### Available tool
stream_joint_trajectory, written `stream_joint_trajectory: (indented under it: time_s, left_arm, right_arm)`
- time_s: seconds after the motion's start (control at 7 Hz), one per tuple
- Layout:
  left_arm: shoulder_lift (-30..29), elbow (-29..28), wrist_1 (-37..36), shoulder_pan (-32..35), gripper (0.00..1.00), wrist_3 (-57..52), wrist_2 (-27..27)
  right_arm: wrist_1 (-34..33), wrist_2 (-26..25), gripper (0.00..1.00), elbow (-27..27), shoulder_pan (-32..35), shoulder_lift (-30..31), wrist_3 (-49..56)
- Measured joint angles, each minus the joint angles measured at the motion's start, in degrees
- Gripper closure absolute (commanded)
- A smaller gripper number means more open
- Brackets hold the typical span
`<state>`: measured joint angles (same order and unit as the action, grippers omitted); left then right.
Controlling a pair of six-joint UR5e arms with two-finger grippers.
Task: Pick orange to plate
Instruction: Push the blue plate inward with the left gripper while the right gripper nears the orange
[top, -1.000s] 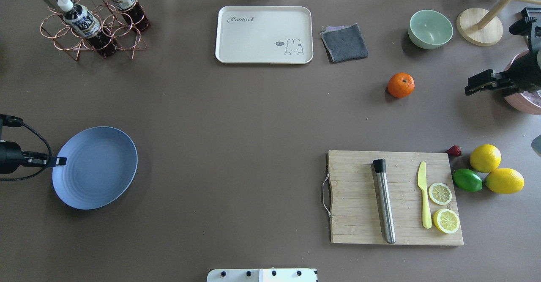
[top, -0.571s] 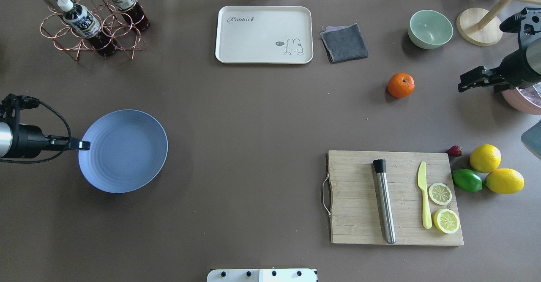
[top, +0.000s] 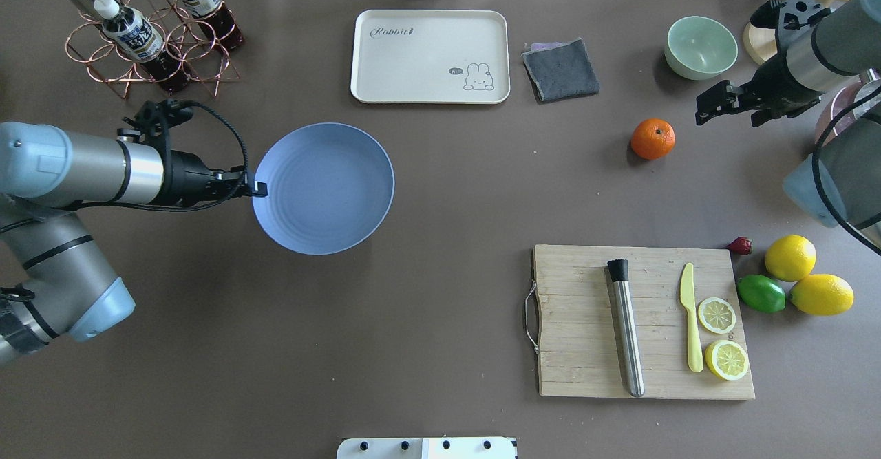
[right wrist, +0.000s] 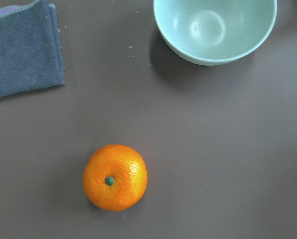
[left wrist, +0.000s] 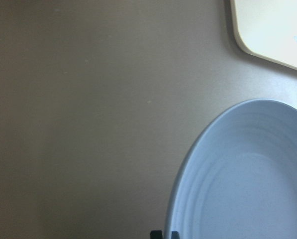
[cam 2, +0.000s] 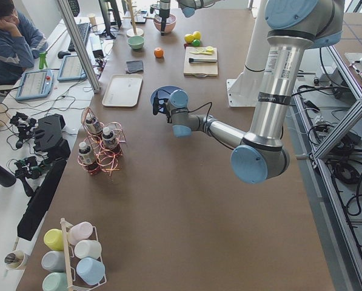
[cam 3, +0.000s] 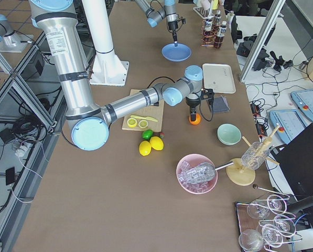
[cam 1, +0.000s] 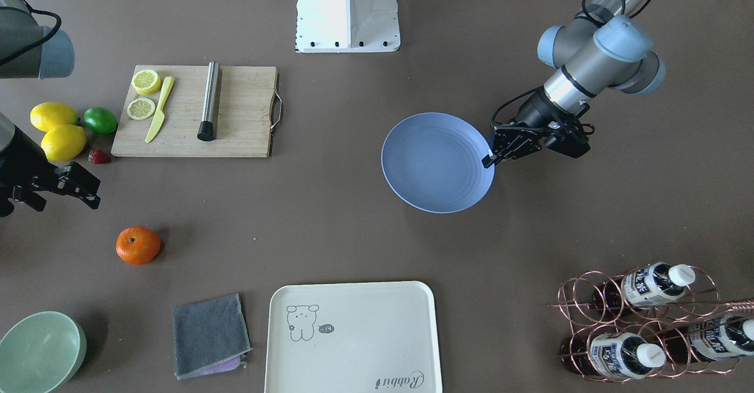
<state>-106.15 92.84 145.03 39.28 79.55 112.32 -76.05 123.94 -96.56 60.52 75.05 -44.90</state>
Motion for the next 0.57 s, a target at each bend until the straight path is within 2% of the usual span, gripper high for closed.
stream_joint_trajectory:
  time_s: [0.29, 0.43, 0.57]
  left_arm:
    - [-8.5, 0.5, -11.7, -8.4, 1.0, 0.9, -8.6]
    - [-10.2, 0.5, -14.0, -11.6, 1.0, 0.9, -11.6]
    - [-10.8, 0.5, -14.9, -13.2, 0.03, 0.9, -13.0]
  right_arm:
    - [0.1, -0.1, 0.01, 2.9, -1.5, -2.4, -1.2]
    - [0.3, -0.4, 0.01, 4.2, -2.4, -3.4, -2.1]
    - [0.4, -1.2, 0.01, 6.1, -3.5, -5.1, -3.1]
